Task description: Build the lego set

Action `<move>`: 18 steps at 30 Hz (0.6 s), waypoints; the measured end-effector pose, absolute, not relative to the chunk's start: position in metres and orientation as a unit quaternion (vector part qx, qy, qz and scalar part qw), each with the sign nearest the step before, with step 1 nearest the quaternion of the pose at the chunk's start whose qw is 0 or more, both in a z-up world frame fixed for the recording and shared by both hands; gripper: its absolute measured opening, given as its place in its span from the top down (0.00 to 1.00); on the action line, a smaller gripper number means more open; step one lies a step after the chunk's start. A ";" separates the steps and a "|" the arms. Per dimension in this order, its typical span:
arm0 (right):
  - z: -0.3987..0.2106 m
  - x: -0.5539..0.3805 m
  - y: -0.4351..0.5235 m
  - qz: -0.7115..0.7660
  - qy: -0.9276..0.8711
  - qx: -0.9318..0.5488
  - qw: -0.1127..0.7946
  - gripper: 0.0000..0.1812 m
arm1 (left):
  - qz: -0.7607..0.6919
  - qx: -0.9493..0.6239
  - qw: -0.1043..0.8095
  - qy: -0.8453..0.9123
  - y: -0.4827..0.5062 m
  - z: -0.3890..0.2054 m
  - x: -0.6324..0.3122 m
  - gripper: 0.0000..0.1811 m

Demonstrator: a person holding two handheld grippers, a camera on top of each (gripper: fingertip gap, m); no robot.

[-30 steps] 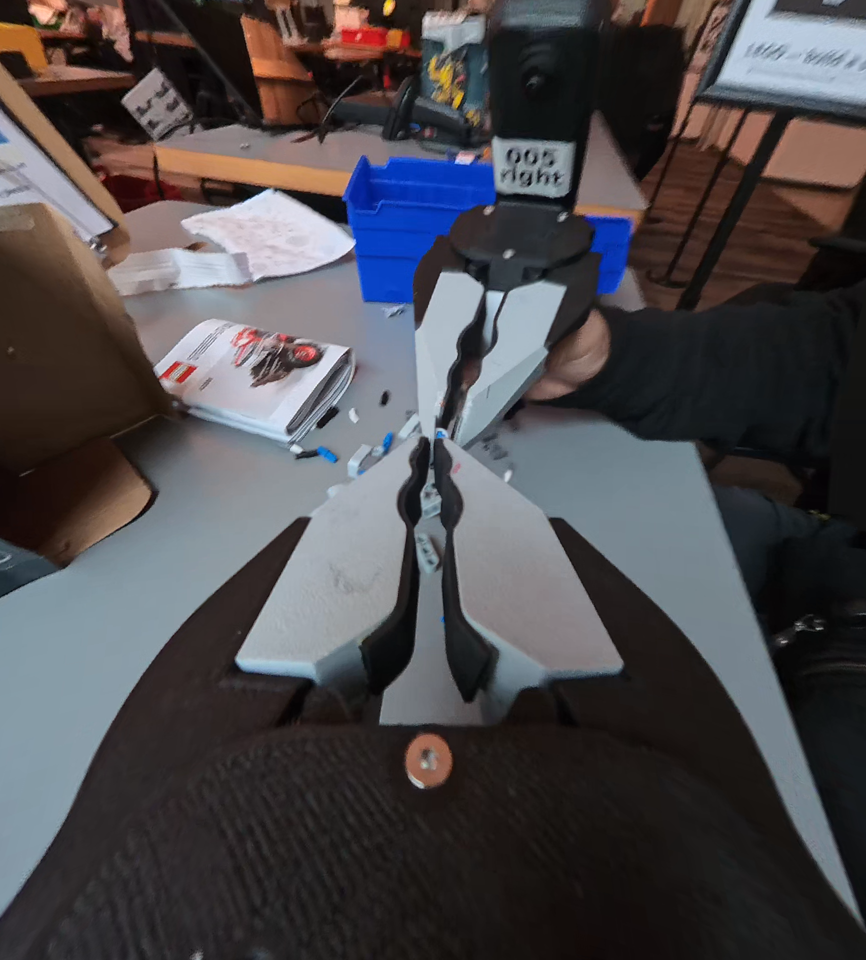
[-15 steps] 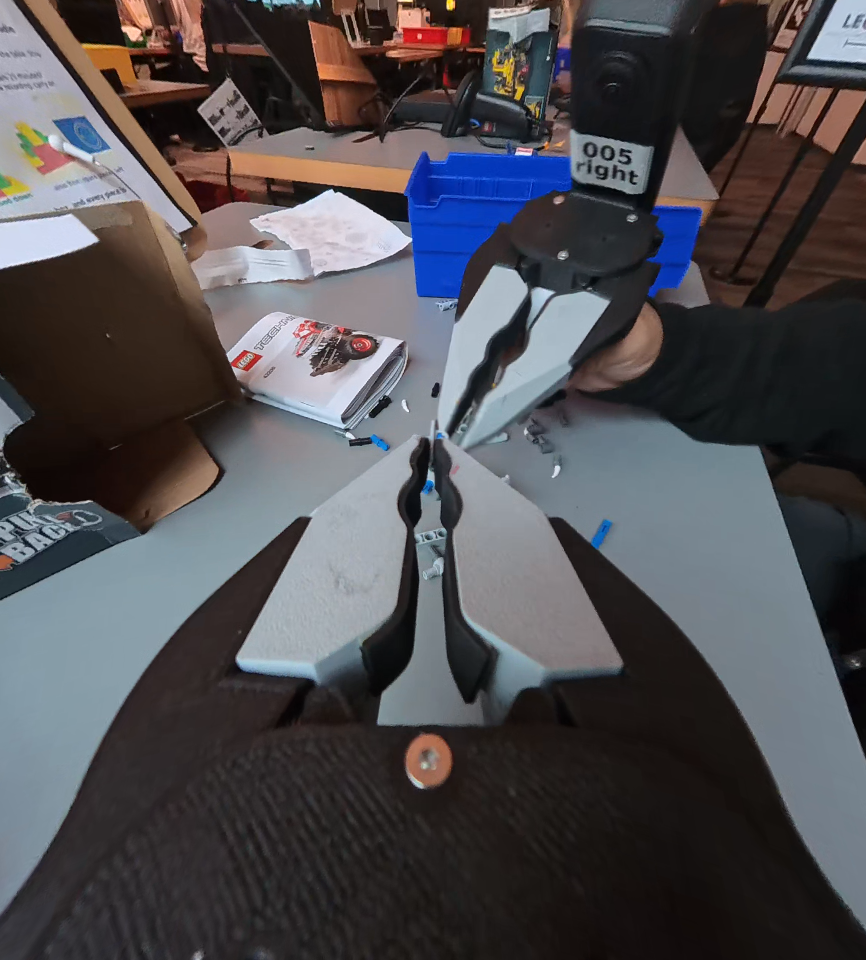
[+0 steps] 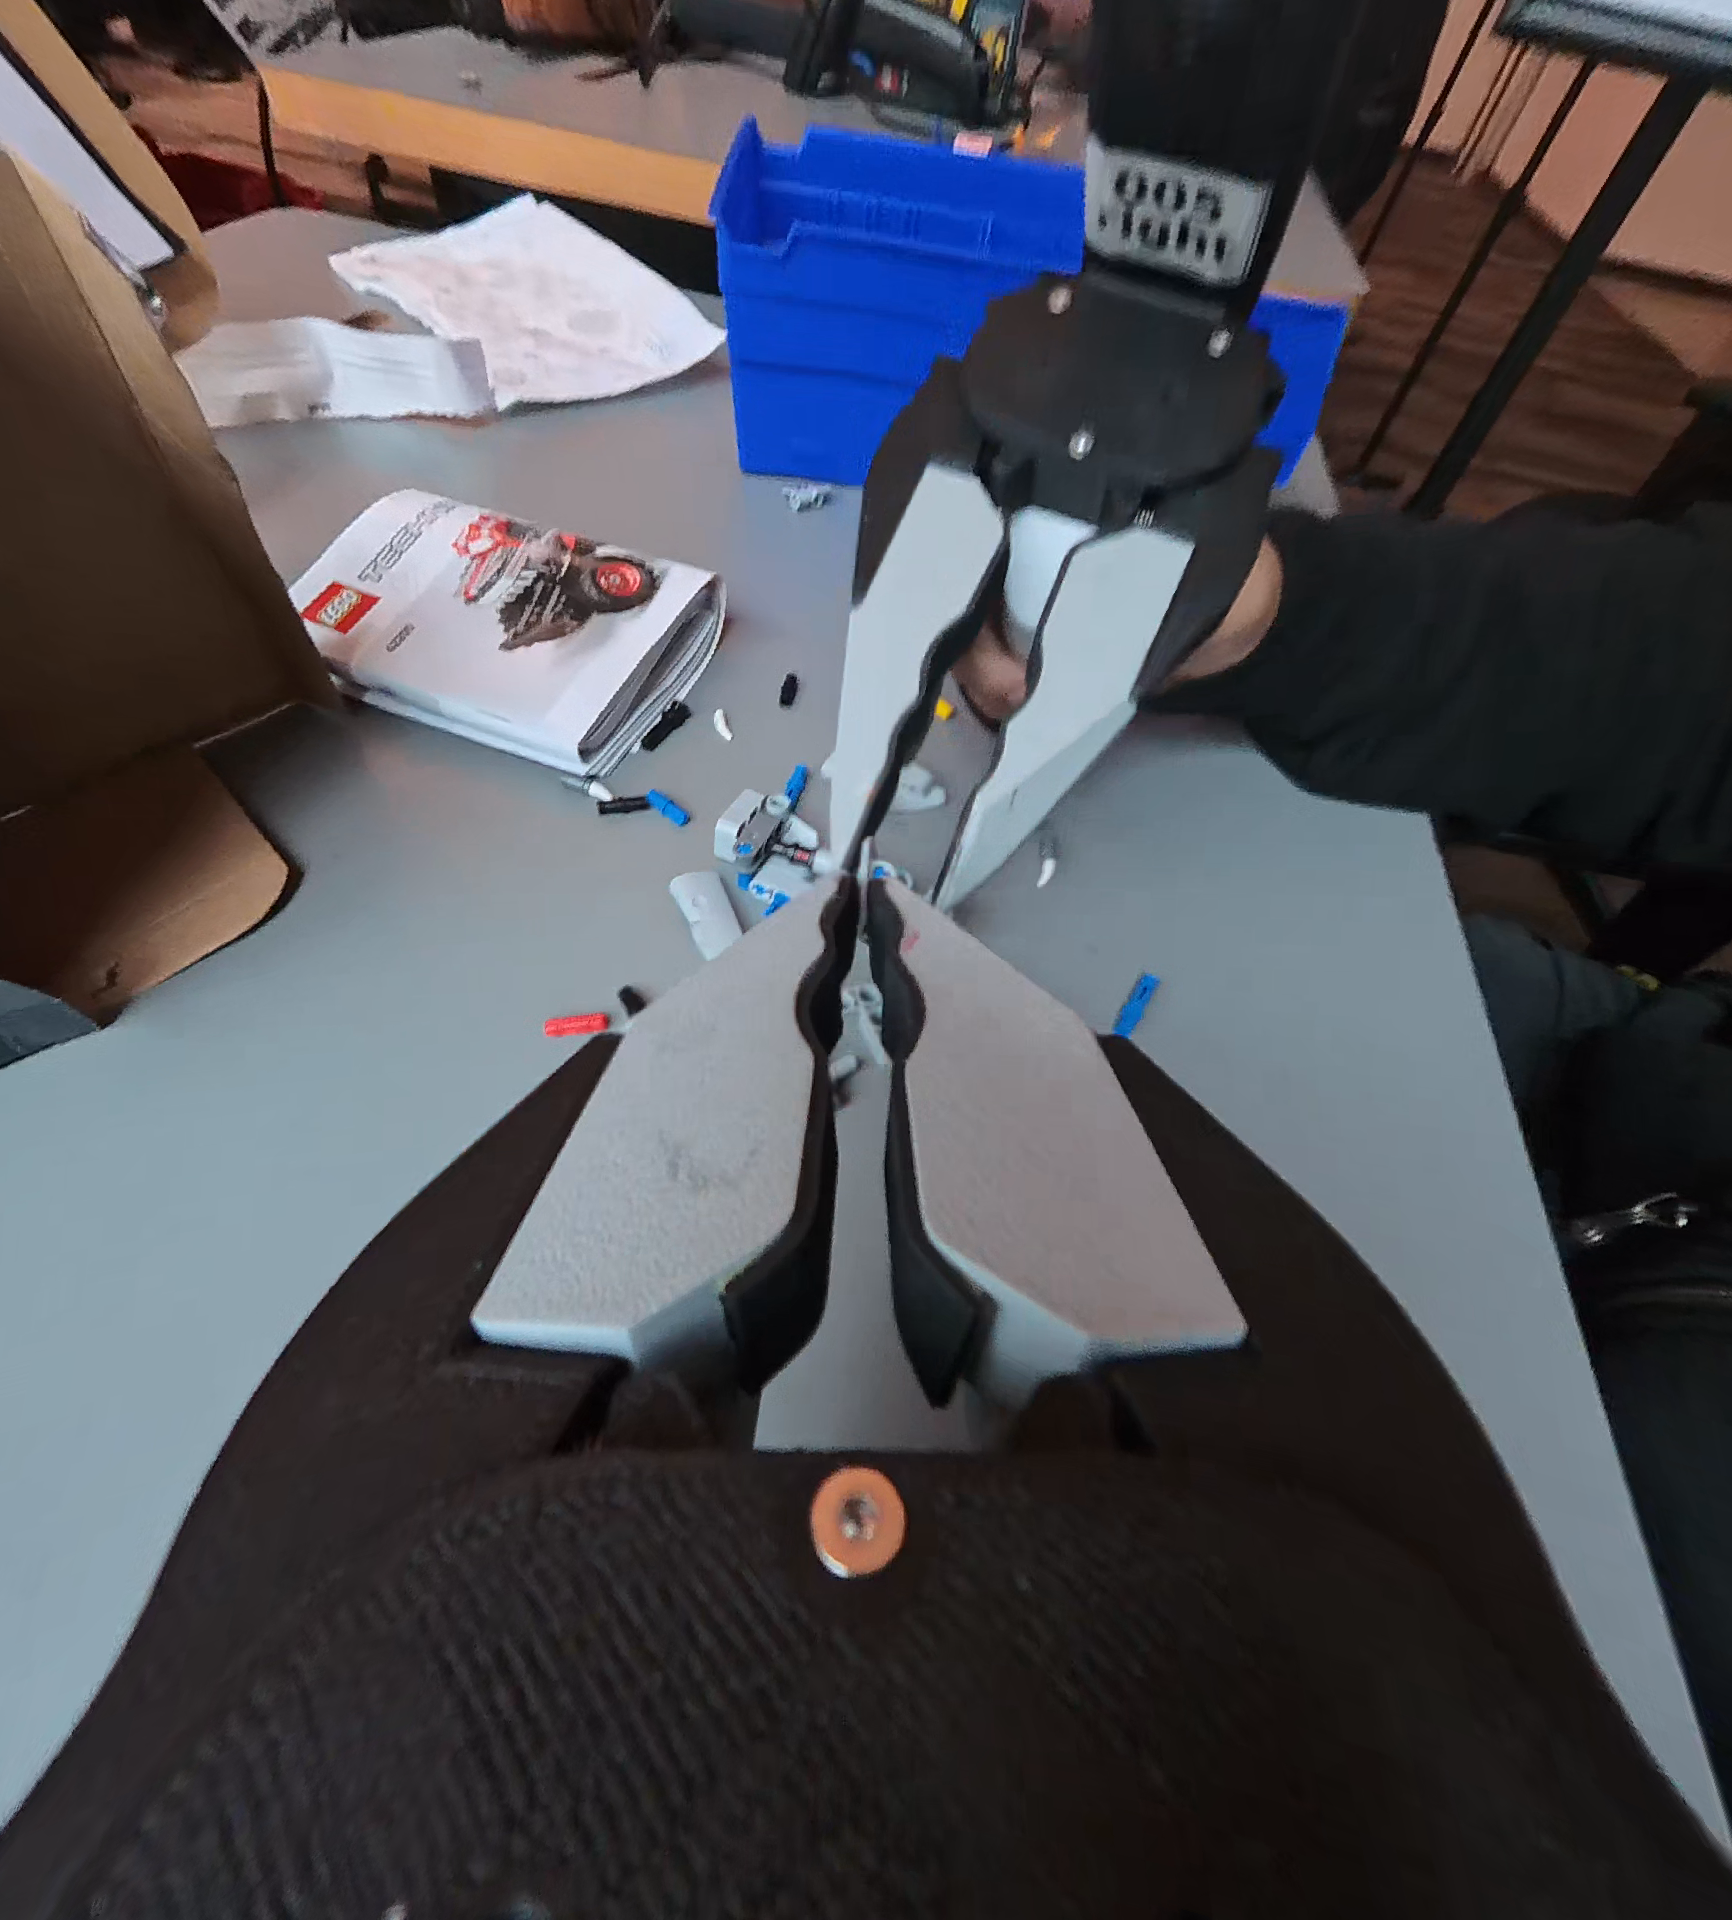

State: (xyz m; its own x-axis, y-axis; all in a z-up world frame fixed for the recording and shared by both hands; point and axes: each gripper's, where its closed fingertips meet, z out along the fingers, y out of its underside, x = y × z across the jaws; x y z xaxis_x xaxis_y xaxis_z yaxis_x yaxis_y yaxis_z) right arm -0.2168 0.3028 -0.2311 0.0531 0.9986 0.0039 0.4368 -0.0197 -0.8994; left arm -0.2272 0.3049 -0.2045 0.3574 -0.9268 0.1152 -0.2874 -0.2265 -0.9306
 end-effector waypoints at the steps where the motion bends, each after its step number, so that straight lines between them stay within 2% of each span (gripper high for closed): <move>1: -0.230 -0.220 0.302 0.365 -0.582 -0.615 0.388 0.92 | -0.370 -0.689 0.449 0.431 0.305 -0.200 -0.227 1.00; 12: -0.188 -0.230 0.296 0.480 -0.507 -0.581 0.418 0.93 | -0.453 -0.637 0.485 0.393 0.298 -0.169 -0.217 1.00; 18: -0.176 -0.225 0.294 0.513 -0.491 -0.562 0.425 0.99 | -0.465 -0.630 0.496 0.374 0.300 -0.164 -0.218 1.00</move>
